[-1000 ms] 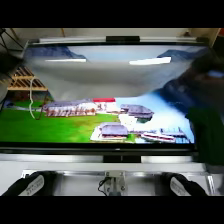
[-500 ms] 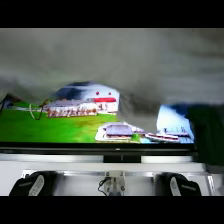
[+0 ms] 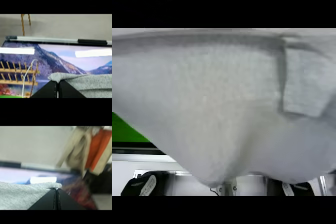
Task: Fold the shirts.
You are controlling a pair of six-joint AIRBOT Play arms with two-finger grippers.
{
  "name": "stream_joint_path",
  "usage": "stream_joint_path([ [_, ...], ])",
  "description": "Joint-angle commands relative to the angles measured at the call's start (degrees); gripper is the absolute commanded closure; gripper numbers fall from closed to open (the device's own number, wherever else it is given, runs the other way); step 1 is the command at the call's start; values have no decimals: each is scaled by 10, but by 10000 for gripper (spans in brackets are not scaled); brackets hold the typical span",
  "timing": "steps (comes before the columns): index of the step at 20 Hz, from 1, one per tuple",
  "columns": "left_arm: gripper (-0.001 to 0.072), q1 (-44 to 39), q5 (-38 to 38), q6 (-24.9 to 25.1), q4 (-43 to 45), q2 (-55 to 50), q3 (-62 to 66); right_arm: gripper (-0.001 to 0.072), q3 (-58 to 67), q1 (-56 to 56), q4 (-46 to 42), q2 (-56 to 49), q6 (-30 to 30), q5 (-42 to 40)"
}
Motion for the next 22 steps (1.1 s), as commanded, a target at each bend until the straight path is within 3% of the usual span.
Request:
stream_joint_path([
  [1, 670, 1, -8, 14, 15, -86, -92, 649, -13, 0, 54, -137, 4, 106],
  [3, 670, -2, 1, 14, 15, -156, -157, 650, -54, 9, 85, -235, 3, 111],
  [5, 670, -16, 39, 18, 15, -235, -203, 649, -81, 41, 73, -334, 6, 65],
  [11, 669, -46, 153, 17, 14, -491, -144, 650, -80, 110, 72, -535, 97, -240],
  [14, 668, -46, 207, 18, -29, -587, -78, 649, -80, 114, 74, -582, 112, -327],
  [17, 668, -46, 251, 18, -70, -645, -45, 649, -80, 114, 79, -622, 161, -316],
  [20, 668, -46, 240, 19, -95, -670, -45, 649, -80, 122, 82, -633, 159, -240],
  [22, 668, -40, 189, 78, -94, -663, -36, 649, -80, 122, 51, -608, 112, -172],
])
